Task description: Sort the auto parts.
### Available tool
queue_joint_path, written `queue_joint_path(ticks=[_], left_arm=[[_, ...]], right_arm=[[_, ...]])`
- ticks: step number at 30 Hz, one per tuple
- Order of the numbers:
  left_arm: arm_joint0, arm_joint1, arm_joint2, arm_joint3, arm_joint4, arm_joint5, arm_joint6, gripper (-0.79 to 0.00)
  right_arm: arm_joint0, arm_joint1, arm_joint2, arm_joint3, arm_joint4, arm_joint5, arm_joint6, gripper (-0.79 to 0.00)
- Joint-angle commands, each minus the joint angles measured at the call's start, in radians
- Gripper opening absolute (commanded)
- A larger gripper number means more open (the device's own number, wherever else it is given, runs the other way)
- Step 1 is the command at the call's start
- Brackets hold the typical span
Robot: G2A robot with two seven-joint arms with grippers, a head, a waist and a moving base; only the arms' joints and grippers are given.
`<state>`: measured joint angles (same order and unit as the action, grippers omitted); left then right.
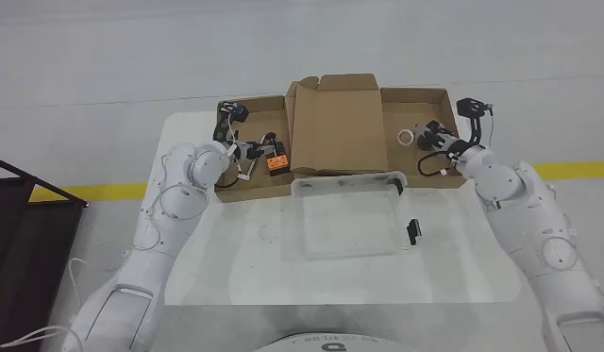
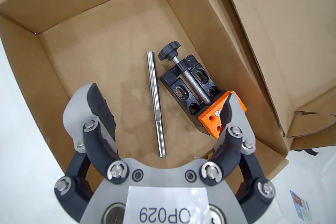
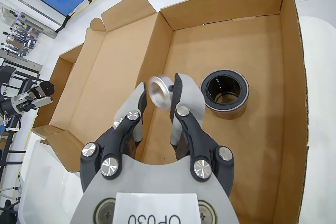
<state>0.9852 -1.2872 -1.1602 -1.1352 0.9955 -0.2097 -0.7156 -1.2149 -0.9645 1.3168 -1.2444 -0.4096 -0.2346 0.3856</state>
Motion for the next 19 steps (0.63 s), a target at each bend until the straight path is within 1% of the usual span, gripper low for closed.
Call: queue_joint_path(ticks=[1, 3, 5, 8, 10, 13, 16, 19], left_arm=[[0.0, 0.0, 0.0, 0.0, 0.0, 0.0, 0.0, 0.0], [0.0, 0.0, 0.0, 0.0, 0.0, 0.0, 0.0, 0.0], [0.0, 0.0, 0.0, 0.0, 0.0, 0.0, 0.0, 0.0], [0.0, 0.0, 0.0, 0.0, 0.0, 0.0, 0.0, 0.0], [0.0, 0.0, 0.0, 0.0, 0.0, 0.0, 0.0, 0.0], [0.0, 0.0, 0.0, 0.0, 0.0, 0.0, 0.0, 0.0], [0.0, 0.0, 0.0, 0.0, 0.0, 0.0, 0.0, 0.0], [0.0, 0.0, 0.0, 0.0, 0.0, 0.0, 0.0, 0.0]], right_arm=[[-0.005, 0.0, 0.006, -0.005, -0.001, 0.0, -0.002, -0.431], [-0.011, 0.0, 0.014, -0.012, 0.002, -0.004, -0.007, -0.431], [-0.02, 0.0, 0.026, -0.024, 0.023, -0.035, -0.015, -0.434], [-0.047, 0.004, 0.059, -0.035, 0.044, -0.137, -0.053, -0.425], [-0.075, 0.008, 0.088, -0.04, 0.036, -0.228, -0.114, -0.419], [-0.105, 0.012, 0.12, -0.03, 0.032, -0.32, -0.177, -0.419], [-0.136, 0.016, 0.165, -0.014, 0.044, -0.438, -0.245, -0.419], [-0.159, 0.022, 0.204, -0.004, 0.018, -0.506, -0.279, -0.394]])
